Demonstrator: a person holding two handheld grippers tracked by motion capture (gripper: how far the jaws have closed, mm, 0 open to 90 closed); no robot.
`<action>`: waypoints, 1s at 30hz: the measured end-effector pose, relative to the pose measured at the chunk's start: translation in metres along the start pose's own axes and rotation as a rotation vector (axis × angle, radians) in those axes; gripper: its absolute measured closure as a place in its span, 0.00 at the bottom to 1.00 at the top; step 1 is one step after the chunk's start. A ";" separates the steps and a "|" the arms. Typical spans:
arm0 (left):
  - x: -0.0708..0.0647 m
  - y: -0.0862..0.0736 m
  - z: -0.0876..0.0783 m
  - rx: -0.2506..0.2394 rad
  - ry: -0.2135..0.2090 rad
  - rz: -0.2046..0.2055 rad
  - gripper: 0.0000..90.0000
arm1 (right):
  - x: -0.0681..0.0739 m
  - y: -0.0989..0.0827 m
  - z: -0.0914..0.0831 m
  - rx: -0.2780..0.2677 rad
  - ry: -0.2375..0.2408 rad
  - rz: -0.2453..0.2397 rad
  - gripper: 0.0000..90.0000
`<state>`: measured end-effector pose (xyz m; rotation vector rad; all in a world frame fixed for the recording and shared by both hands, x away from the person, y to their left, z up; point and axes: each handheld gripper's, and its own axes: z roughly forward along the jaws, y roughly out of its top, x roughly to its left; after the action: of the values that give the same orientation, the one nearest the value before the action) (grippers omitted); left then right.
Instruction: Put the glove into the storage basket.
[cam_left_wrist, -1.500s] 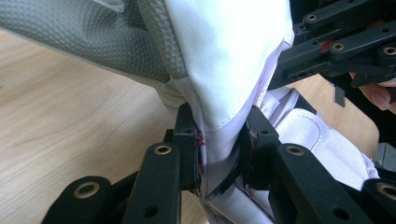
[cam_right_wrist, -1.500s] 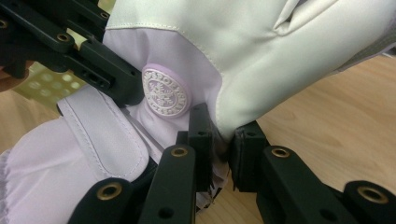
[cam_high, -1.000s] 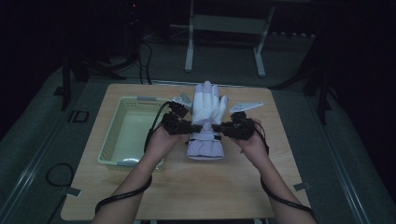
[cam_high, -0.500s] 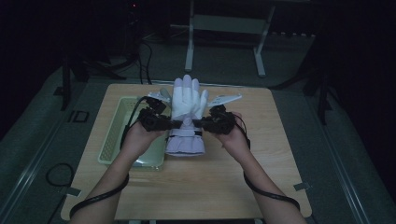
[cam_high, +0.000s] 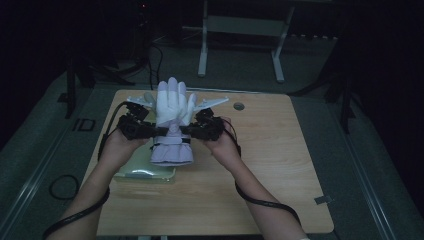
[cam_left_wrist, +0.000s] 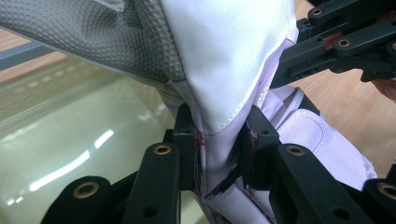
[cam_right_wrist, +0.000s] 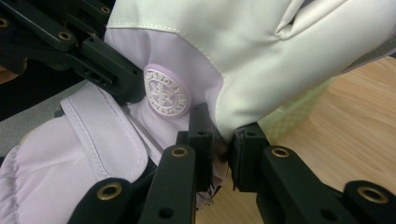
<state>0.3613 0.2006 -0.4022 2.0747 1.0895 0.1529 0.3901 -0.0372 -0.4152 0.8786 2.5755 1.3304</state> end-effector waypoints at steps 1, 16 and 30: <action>0.003 -0.002 -0.002 0.005 0.006 -0.003 0.80 | 0.003 0.001 0.005 0.000 -0.001 -0.009 0.89; 0.048 -0.026 -0.016 0.043 0.037 -0.017 0.80 | 0.025 0.015 0.060 0.034 0.013 0.011 0.90; 0.075 -0.054 0.020 0.065 0.025 -0.049 0.80 | 0.020 -0.003 0.101 0.113 -0.034 0.054 0.90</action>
<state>0.3818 0.2624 -0.4700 2.1063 1.1737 0.1210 0.4076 0.0445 -0.4763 0.9861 2.6411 1.1820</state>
